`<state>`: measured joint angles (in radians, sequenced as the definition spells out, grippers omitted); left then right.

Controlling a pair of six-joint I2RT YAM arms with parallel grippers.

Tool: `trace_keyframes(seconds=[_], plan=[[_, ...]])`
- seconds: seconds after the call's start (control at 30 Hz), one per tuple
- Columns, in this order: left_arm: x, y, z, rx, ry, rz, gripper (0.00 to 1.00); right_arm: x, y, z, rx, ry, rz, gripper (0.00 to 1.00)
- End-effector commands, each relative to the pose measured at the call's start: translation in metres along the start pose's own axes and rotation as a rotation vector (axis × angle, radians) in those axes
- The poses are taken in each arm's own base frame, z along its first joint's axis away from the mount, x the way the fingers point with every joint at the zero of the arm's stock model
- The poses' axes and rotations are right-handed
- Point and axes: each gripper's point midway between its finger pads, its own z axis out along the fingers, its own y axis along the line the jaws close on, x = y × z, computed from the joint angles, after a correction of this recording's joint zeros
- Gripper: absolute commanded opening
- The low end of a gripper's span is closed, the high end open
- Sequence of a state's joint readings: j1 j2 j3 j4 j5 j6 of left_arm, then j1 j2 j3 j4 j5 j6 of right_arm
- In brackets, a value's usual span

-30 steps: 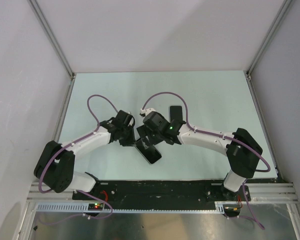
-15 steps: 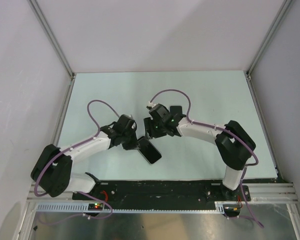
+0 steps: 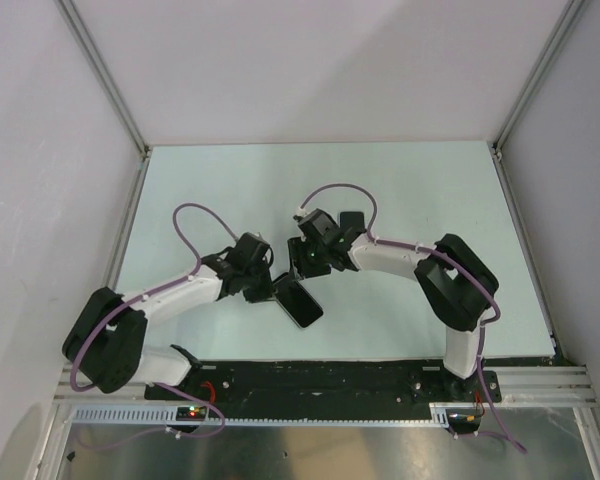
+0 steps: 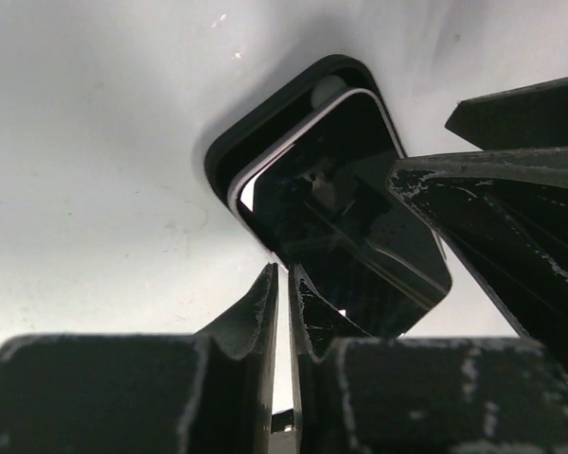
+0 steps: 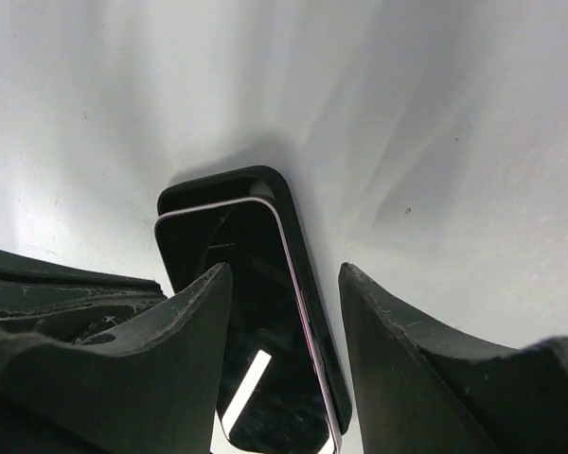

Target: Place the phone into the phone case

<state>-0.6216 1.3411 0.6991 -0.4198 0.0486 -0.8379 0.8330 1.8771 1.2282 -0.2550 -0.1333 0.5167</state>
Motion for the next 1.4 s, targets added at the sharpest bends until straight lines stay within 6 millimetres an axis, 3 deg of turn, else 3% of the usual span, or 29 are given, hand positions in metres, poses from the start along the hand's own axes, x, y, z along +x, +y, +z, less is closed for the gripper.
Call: trace_keyframes(seconds=[0.0,0.73,1.17,1.2,1.37], plan=[[-0.01,0.003,-0.001,-0.022,-0.073,-0.032,0.13,-0.011,0.009,0.005,-0.034,-0.023,0.006,0.54],[-0.019,0.004,0.009,-0.068,-0.084,-0.045,0.1,-0.006,0.005,0.012,-0.024,-0.004,0.009,0.53],[-0.027,-0.008,-0.008,-0.005,-0.132,-0.06,0.12,-0.003,0.004,0.015,-0.021,0.004,0.007,0.53],[-0.027,-0.009,-0.008,-0.005,-0.13,-0.061,0.12,-0.003,0.004,0.015,-0.021,0.005,0.007,0.58],[-0.027,-0.008,-0.001,-0.025,-0.114,-0.061,0.13,-0.002,0.004,0.014,-0.016,0.008,0.008,0.53]])
